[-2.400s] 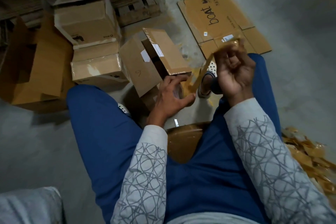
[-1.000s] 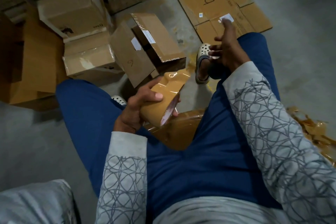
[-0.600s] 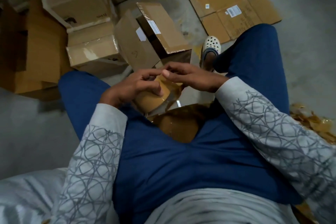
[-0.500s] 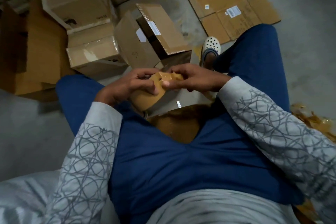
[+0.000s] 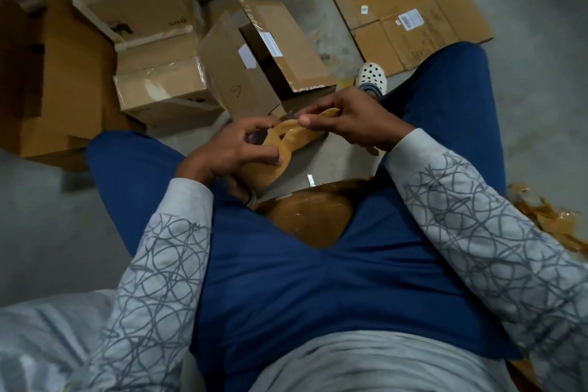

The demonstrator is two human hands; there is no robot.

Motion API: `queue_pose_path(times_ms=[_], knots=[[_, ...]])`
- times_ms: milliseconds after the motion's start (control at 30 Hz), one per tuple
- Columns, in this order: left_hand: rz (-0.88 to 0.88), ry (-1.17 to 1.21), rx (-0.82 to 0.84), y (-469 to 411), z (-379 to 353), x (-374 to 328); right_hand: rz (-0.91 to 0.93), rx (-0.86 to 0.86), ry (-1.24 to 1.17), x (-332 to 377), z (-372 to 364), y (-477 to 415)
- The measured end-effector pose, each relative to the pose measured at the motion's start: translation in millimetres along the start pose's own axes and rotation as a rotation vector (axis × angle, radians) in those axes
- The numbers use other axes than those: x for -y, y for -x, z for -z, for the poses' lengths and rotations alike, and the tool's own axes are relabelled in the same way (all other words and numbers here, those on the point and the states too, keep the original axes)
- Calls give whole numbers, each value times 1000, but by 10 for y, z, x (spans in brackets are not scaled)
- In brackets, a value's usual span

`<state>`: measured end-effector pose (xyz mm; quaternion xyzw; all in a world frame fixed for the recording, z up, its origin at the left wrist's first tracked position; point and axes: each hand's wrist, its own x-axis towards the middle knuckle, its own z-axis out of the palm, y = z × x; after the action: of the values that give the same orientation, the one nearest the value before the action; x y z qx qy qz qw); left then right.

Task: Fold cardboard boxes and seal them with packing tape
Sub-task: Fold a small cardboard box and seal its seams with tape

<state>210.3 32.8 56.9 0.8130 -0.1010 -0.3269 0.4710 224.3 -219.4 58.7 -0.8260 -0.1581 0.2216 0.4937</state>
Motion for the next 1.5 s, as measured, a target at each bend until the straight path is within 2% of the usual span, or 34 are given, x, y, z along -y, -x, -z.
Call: queue_pose_path(times_ms=[100, 267, 400, 633, 733, 833, 967, 1167, 1267, 1333, 1500], knots=[[-17, -57, -51, -59, -46, 69, 17, 41, 68, -23, 30, 25], [-12, 16, -111, -162, -59, 146, 87, -190, 69, -49, -30, 0], [8, 53, -156, -196, -74, 186, 138, -298, 63, -45, -10, 8], [146, 48, -61, -181, -130, 200, 158, -350, 4, -84, -22, -53], [52, 48, -102, -136, -256, 143, 161, -362, 3, -112, -84, -136], [-44, 190, -172, -110, -393, -32, 111, -391, -155, -60, -114, -193], [-63, 386, -107, -69, -510, -77, 8, -550, -195, -64, -123, -206], [241, 300, 64, -34, -653, -17, -73, -709, -305, -61, -49, -265], [316, 286, 117, -57, -691, 21, -63, -708, -403, -38, -63, -253], [288, 254, 100, -73, -705, -8, -48, -701, -417, -36, -94, -250], [-59, 333, -43, -91, -794, -84, -37, -752, -429, -35, -36, -271]])
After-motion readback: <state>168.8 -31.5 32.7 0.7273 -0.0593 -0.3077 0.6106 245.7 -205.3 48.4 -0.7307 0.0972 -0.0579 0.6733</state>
